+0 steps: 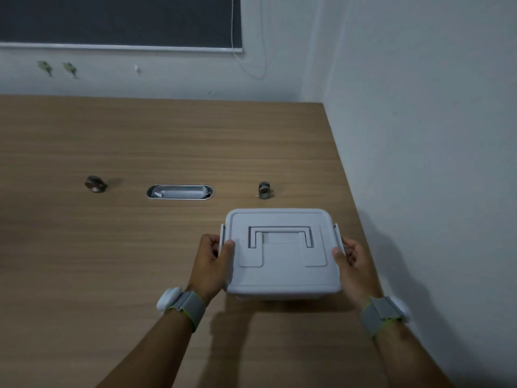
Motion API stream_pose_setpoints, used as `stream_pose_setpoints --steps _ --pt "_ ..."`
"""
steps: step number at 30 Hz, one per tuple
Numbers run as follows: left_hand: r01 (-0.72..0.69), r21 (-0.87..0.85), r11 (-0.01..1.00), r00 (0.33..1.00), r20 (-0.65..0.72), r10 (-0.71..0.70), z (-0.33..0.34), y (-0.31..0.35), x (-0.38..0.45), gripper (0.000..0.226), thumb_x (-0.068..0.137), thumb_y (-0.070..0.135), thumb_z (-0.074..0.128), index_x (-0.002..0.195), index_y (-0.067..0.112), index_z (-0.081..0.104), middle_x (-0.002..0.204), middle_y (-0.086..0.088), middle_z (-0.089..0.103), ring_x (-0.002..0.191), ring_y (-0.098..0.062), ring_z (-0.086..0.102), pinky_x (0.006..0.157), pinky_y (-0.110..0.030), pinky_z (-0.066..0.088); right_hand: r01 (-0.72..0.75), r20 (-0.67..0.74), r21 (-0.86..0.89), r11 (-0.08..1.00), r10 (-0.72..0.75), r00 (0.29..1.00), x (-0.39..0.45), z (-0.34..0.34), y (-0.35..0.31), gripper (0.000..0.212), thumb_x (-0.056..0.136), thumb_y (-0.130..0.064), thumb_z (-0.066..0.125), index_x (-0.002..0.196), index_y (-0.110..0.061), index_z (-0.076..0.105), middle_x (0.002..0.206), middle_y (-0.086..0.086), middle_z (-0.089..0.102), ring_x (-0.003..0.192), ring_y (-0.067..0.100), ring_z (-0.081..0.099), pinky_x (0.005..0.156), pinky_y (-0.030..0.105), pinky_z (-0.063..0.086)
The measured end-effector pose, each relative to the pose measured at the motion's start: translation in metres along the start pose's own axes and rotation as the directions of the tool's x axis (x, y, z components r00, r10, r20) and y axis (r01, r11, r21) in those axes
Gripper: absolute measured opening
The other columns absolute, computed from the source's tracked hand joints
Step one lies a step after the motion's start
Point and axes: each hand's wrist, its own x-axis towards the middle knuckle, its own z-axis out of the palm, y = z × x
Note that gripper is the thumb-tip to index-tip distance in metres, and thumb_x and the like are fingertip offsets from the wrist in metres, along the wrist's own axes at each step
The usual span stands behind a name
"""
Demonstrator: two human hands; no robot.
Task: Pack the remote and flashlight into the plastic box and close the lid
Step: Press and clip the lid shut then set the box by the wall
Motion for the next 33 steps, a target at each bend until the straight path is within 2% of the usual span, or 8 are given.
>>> stream_pose_setpoints --steps 4,13,16,18,20,23,28,33 --pt "0.012 -0.011 1.0 0.999 0.036 -0.011 0.031 0.003 0.001 0.021 0.097 0.034 0.058 0.102 0.015 0.05 0.094 -0.011 0.064 0.082 -0.024 0.062 0.071 -0.041 0.055 -0.007 -0.065 -0.053 0.999 0.004 0.998 0.01 -0.023 0.006 0.031 0.093 -0.021 0.059 0.124 -0.018 0.054 0.101 -0.002 0.065 0.089 0.019 0.061 0.076 0.031 0.046" --pt "0.042 -0.022 0.999 0.999 0.025 -0.041 0.073 0.0 -0.004 0.021 0.096 0.033 0.059 0.102 0.015 0.052 0.081 0.0 0.058 0.073 -0.016 0.055 0.065 -0.03 0.048 -0.014 -0.139 -0.122 0.992 -0.003 0.99 0.02 -0.047 0.018 0.032 0.095 -0.019 0.055 0.126 -0.013 0.053 0.107 0.009 0.063 0.086 0.021 0.057 0.06 0.021 0.039" --pt "0.029 0.031 0.999 0.999 0.021 -0.03 0.071 -0.001 -0.003 0.022 0.096 0.035 0.058 0.106 0.017 0.051 0.086 -0.002 0.06 0.079 -0.02 0.058 0.067 -0.032 0.049 -0.009 -0.127 -0.145 0.989 -0.01 0.992 0.02 -0.045 0.017 0.033 0.096 -0.019 0.053 0.127 -0.011 0.051 0.113 0.011 0.062 0.09 0.023 0.058 0.068 0.027 0.041" --pt "-0.071 0.155 0.985 0.997 -0.028 0.076 0.07 -0.001 -0.003 0.033 0.095 0.033 0.059 0.119 0.014 0.048 0.1 -0.002 0.059 0.09 -0.02 0.058 0.075 -0.03 0.047 0.012 -0.146 -0.192 0.981 -0.041 0.988 0.018 -0.043 0.014 0.033 0.095 -0.017 0.053 0.127 -0.008 0.05 0.117 0.013 0.06 0.097 0.026 0.058 0.079 0.03 0.041" --pt "-0.274 0.389 0.88 0.946 -0.055 0.319 0.068 0.002 -0.002 0.044 0.093 0.032 0.059 0.129 0.01 0.047 0.118 -0.003 0.054 0.105 -0.018 0.053 0.089 -0.033 0.045 0.088 -0.201 -0.332 0.939 -0.162 0.966 0.015 -0.04 0.011 0.036 0.092 -0.019 0.056 0.125 -0.005 0.051 0.12 0.017 0.058 0.107 0.034 0.055 0.089 0.037 0.043" --pt "-0.525 0.562 0.64 0.822 0.138 0.553 0.073 0.013 -0.003 0.052 0.093 0.038 0.056 0.137 0.012 0.049 0.137 -0.008 0.052 0.125 -0.024 0.049 0.105 -0.04 0.042 0.213 -0.153 -0.48 0.851 -0.32 0.935 0.007 -0.034 0.001 0.056 0.085 -0.04 0.052 0.127 -0.004 0.05 0.127 0.019 0.053 0.116 0.036 0.05 0.097 0.039 0.039" --pt "-0.571 0.714 0.406 0.807 0.396 0.439 0.099 0.017 -0.009 0.079 0.093 0.063 0.033 0.158 0.019 0.021 0.165 -0.003 0.017 0.153 -0.022 0.01 0.123 -0.046 0.007 0.345 0.094 -0.66 0.667 -0.382 0.919 0.008 -0.012 0.001 0.074 0.085 -0.057 0.038 0.143 -0.011 0.038 0.154 0.013 0.035 0.142 0.03 0.033 0.114 0.048 0.031" --pt "-0.572 0.748 0.337 0.807 0.44 0.395 0.102 0.012 -0.01 0.081 0.093 0.068 0.026 0.159 0.021 0.017 0.166 -0.002 0.011 0.154 -0.02 0.003 0.123 -0.046 0.006 0.363 0.207 -0.797 0.483 -0.346 0.915 0.003 0.002 0.014 0.081 0.088 -0.063 0.033 0.15 -0.01 0.028 0.16 0.008 0.024 0.147 0.026 0.023 0.117 0.046 0.027"
